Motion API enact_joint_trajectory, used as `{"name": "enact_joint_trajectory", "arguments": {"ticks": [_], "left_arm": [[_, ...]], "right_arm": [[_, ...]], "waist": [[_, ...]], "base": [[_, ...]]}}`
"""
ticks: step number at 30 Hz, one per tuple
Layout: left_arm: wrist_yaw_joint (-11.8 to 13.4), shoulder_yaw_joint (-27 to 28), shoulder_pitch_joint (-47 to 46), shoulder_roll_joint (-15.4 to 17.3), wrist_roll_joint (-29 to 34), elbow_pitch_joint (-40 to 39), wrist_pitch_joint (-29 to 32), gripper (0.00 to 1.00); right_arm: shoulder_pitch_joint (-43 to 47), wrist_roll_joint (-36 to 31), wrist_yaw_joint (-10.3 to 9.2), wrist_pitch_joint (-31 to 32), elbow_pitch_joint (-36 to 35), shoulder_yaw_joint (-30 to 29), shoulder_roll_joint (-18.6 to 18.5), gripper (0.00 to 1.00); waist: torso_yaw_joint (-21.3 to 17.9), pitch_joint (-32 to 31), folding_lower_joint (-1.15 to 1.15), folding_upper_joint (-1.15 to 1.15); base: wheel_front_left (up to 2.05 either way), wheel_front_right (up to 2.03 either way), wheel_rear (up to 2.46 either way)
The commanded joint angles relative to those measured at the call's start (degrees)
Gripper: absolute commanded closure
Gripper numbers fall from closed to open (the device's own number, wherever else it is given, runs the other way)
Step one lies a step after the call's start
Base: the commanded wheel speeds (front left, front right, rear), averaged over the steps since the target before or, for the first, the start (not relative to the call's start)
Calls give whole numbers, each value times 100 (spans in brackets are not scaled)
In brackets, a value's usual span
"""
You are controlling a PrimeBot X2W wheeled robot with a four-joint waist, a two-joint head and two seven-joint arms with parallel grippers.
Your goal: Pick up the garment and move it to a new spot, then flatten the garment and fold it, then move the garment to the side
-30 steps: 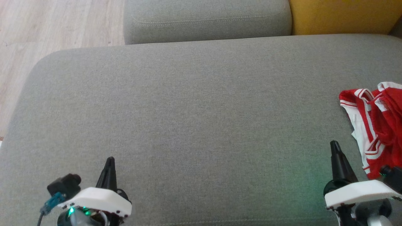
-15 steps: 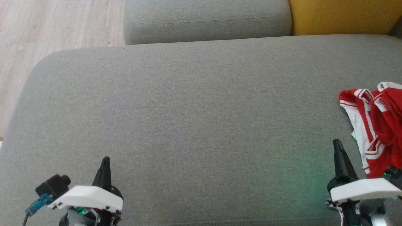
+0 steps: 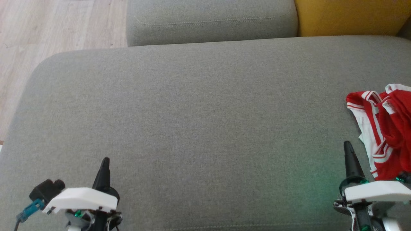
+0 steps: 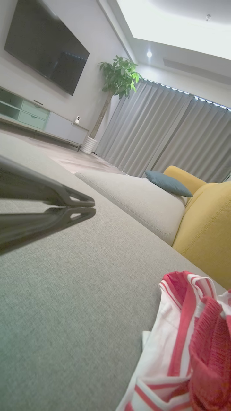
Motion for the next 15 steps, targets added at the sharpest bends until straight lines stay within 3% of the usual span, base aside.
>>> {"name": "enact_joint_trajectory", "arguments": {"ticks": [1,15], "left_arm": [[-55,206,-338,24,-168,-168,40,100],[-308,500,-430,-40,-1160,-131,289,100]], "right_arm": [[-352,180,22,16,-153,27,-122,100],[-494,1178,27,73,28,-32,-126,100]], "waist": [[0,-1,0,0],[-5,-13,0,0]], "base": [[0,0,0],[0,0,0]]}}
